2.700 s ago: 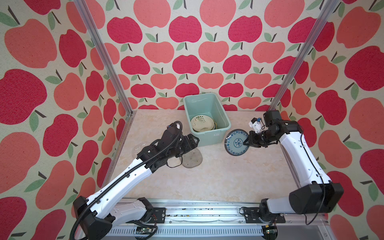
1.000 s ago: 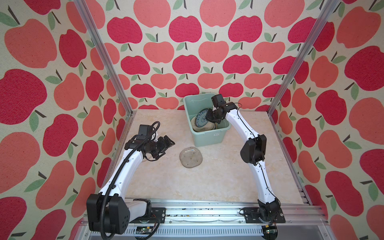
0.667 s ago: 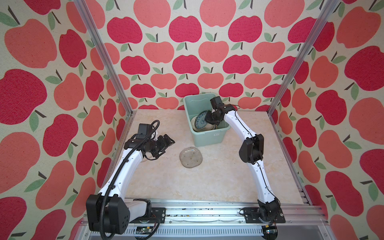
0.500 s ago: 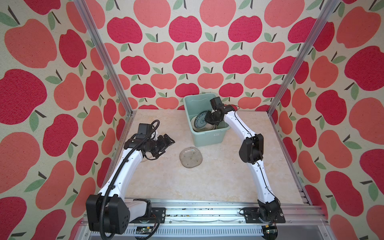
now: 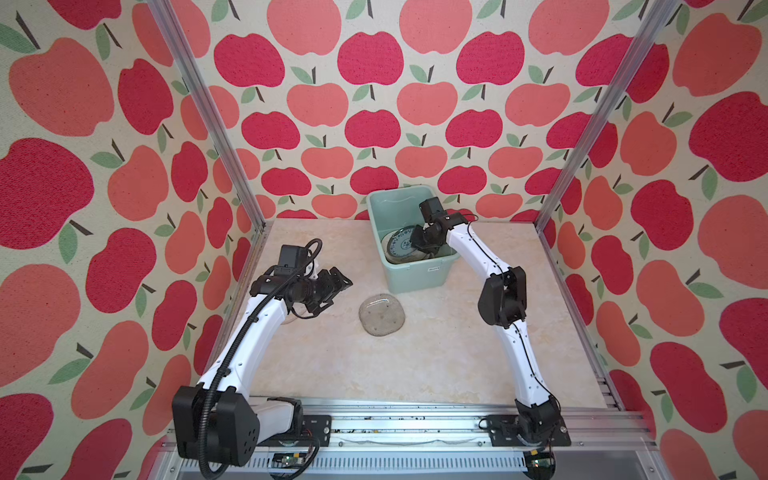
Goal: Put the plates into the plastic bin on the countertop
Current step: 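Carry the floral plate into the bin and lower it against the stack, then press the floral plate flat onto the stacked plates with the right gripper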
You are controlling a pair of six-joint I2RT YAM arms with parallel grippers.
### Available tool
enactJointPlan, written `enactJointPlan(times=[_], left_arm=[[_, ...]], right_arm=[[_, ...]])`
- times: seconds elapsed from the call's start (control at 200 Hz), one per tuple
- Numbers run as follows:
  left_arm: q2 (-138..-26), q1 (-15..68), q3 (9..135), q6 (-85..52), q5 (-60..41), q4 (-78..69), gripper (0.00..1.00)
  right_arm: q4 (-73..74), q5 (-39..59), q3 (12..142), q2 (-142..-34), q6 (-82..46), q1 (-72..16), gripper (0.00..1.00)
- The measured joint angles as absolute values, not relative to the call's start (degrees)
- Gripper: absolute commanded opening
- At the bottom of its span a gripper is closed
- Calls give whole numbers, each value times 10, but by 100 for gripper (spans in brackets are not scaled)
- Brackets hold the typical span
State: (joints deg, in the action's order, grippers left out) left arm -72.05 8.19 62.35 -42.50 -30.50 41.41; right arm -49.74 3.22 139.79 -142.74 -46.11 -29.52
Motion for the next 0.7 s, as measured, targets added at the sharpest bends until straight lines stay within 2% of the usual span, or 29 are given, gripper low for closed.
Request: enactJointPlan(times=[0.11,0.31,0.7], left_arm=[[-726,88,625,-425,-305,416,86],[-731,97,632,-425,-303,416,87],[-732,105,636,-425,-293,420,87]], right_arm=[[-497,30,1398,-1427,-461,-295,31],[-497,30,1398,-1427,-457,-295,40],[-497,31,1398,-1428,-444,-295,50]])
